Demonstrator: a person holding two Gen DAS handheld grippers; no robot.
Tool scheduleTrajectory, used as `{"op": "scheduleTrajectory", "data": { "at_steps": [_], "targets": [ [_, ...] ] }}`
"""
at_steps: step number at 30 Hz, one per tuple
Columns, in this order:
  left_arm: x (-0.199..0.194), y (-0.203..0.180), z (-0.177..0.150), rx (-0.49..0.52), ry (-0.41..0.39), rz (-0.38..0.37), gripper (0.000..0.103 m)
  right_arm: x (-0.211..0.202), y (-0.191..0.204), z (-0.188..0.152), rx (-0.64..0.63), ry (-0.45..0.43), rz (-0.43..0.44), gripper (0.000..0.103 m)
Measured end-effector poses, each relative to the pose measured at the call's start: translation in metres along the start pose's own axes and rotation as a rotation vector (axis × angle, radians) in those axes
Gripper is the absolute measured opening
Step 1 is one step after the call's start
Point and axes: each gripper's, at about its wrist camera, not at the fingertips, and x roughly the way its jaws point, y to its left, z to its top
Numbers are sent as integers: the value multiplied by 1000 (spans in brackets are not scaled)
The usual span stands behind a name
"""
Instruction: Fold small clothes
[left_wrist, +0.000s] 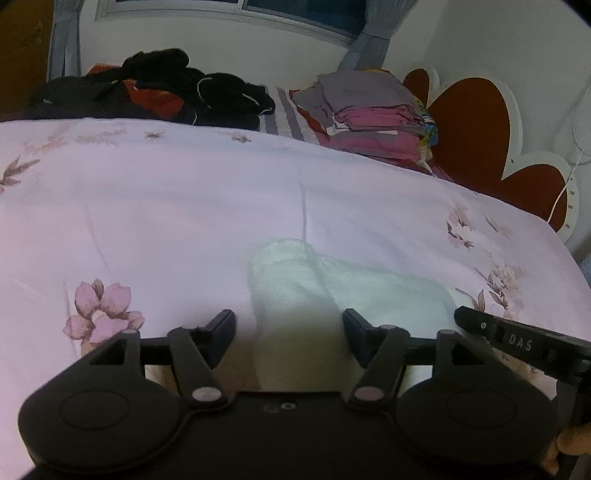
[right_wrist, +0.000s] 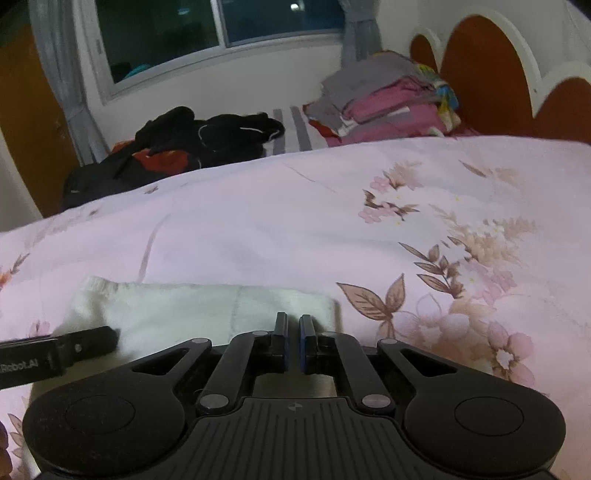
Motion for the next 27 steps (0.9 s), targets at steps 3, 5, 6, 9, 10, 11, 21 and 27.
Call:
{"op": "scheduleTrajectory", "data": {
  "at_steps": [3,5,6,9,10,11,21,27],
  "targets": [
    [3,1,-2,-12,9,12,69,1,7,-5,-60,-15,-29,2],
    [0,0,0,-18,20,17,69,-2,7,-1,-43,3,-26,3],
    [-3,-2,1,-8,19,23,69,-5,6,0,-29,7,-24,3],
    [-10,-5,0,23,8,40,69,-19,5,0,-13,-13,-15,3],
    [-12,-6,0,26,7,45,69,-23,6,0,-16,-16,-13,3],
    [-14,-6,0,25,6,44,68,-28,6,-2,-16,-21,-5,3],
    [-51,-9,-13,55,-30,30,67,-73,14,-16,-30,-65,63,4],
    [-76,-10,-37,76,-35,8,67,-97,24,-36,-79,-64,92,5]
  ]
}}
